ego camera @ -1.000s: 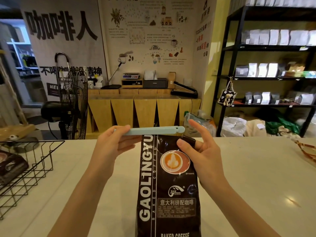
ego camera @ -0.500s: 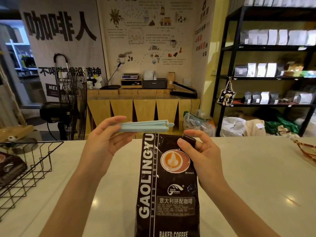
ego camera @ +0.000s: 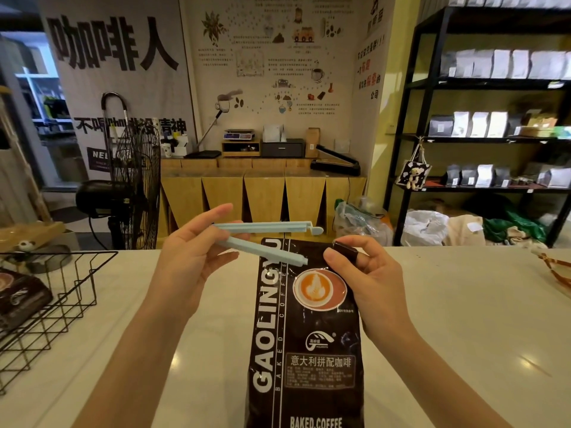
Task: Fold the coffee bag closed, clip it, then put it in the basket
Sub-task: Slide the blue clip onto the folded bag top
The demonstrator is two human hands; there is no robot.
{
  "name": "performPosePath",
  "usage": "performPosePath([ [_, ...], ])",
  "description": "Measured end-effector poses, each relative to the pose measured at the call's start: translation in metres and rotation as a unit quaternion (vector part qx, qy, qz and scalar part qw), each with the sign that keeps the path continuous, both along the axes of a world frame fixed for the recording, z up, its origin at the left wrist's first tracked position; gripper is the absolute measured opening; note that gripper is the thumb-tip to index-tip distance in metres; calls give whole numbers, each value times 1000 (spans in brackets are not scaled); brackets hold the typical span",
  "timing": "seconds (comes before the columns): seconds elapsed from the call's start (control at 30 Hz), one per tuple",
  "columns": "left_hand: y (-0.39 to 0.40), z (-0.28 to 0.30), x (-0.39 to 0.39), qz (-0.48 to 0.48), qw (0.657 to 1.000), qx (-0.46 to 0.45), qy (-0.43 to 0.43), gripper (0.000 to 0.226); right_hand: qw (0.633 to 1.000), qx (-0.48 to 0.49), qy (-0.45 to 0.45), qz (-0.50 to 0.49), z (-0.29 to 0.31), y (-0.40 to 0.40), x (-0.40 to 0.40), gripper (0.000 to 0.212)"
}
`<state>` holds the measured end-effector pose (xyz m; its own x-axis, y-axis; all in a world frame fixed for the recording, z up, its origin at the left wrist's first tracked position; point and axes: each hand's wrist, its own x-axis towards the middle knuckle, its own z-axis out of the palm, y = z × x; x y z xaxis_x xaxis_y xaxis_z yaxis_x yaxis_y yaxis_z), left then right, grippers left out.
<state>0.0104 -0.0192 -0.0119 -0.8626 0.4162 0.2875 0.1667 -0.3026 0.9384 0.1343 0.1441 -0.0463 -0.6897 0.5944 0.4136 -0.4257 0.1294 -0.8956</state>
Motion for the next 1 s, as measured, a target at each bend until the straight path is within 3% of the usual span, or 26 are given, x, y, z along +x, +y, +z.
performPosePath([
  [0.27, 4, -4, 0, 38, 996, -68, 34, 36, 1000, -1, -1, -3, -1, 1, 0, 13],
  [0.33, 4, -3, 2, 55, 992, -99, 54, 25, 1000, -1, 2, -5, -1, 1, -1, 14],
  [0.4, 4, -2, 3, 34, 991, -121, 49, 14, 1000, -2, 5, -3, 0, 0, -1, 14],
  [0.5, 6, -3, 7, -25, 988, -144, 49, 22, 1000, -1, 8, 0, 1, -1, -1, 13],
  [0.67, 17, -11, 14, -50, 996, -76, 16, 40, 1000, -4, 10, 1, 1, 0, 0, 12],
  [0.83, 24, -16, 19, -32, 999, 12, -42, 34, 1000, 3, 15, -5, 0, -1, -1, 14],
  [1.0, 31, -22, 27, -34, 996, 32, -71, 40, 1000, -9, 13, -11, -2, 0, -1, 12],
])
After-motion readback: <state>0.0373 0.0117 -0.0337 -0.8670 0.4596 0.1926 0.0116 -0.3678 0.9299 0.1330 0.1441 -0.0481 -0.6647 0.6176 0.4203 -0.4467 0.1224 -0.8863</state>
